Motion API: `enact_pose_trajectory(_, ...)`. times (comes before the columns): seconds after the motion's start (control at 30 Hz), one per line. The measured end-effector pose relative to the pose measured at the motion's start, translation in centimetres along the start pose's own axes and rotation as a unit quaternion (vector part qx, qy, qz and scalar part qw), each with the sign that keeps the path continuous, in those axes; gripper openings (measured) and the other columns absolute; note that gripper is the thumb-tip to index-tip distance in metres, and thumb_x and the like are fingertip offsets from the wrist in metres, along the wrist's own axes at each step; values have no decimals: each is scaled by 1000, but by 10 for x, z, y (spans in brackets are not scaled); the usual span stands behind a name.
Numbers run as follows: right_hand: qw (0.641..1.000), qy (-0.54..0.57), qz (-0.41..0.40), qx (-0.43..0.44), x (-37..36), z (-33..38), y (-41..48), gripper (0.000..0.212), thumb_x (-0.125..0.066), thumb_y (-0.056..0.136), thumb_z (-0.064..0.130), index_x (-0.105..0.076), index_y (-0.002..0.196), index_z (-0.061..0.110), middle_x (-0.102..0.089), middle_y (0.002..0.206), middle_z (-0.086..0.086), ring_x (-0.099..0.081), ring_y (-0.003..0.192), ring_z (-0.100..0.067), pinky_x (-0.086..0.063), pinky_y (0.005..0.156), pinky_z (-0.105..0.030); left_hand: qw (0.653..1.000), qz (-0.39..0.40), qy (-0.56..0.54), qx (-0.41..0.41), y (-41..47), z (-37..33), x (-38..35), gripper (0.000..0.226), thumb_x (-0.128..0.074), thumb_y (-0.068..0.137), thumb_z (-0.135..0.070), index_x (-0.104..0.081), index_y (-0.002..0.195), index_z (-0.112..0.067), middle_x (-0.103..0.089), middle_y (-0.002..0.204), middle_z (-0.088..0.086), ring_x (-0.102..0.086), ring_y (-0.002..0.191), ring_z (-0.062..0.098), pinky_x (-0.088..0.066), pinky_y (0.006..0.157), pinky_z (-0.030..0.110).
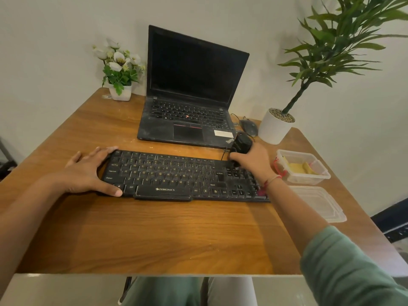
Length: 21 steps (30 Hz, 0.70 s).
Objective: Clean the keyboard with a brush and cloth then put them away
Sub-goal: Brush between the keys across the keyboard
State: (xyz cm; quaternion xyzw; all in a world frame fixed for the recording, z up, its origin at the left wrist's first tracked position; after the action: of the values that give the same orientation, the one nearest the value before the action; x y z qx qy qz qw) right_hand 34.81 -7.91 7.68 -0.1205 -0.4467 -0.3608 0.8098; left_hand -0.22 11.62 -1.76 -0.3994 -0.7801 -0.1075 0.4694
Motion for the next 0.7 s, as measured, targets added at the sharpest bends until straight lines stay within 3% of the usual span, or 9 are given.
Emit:
enact_pose_trajectory(0.13,991,86,103,-13,-19,10,2,30,-77,72,17,-55,93,17,-64,89,1,-63,80,-10,-57,69,-27,1000,-1,8,2,1,0,1,148,-53,16,-95,1,144,-46,-10,158,1,5,143,9,14,113,35)
enact_pose_trajectory(0.27,991,70,90,-69,18,-34,20,45,-78,71,18,-57,110,13,-65,102,-6,-64,94,-19,-57,72,-28,1000,1,-3,1,2,2,-1,144,-56,18,-93,-1,144,-48,-11,158,0,5,143,8,14,113,36)
enact_pose_trajectory(0.33,992,60,85,-68,22,-40,22,47,-79,69,22,-57,110,13,-66,104,-7,-64,95,-20,-57,75,-32,1000,-1,-2,2,2,3,-1,144,-57,19,-93,-1,143,-48,-10,158,0,5,143,8,15,113,36)
enact_pose_trajectory(0.43,991,50,119,-18,-1,-8,12,44,-78,72,22,-54,108,16,-62,98,1,-60,92,-15,-52,69,-22,1000,0,0,5,2,3,0,144,-56,19,-93,0,143,-48,-8,158,1,6,143,8,14,113,35)
enact_pose_trajectory(0.53,975,135,174,-8,-34,21,1,41,-77,73,14,-49,101,22,-61,98,2,-63,98,-19,-58,80,-33,1000,6,3,8,-1,0,0,146,-54,16,-95,0,144,-47,-8,158,2,6,143,9,13,113,36)
enact_pose_trajectory(0.7,988,64,142,-20,-7,-2,9,43,-78,72,15,-50,105,18,-61,98,0,-61,95,-19,-57,80,-34,1000,10,0,11,-4,-5,0,148,-53,14,-95,0,144,-46,-7,158,3,5,144,11,13,113,35)
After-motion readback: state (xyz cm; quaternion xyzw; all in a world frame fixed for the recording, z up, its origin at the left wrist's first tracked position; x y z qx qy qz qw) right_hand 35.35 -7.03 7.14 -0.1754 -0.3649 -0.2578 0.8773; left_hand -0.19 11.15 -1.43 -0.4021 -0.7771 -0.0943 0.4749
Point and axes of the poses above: each hand's wrist, its own y-axis towards the middle knuckle, its own x-axis out of the back of the hand, z = x × y, the point moved 9 cm from there along y, towards the middle knuckle
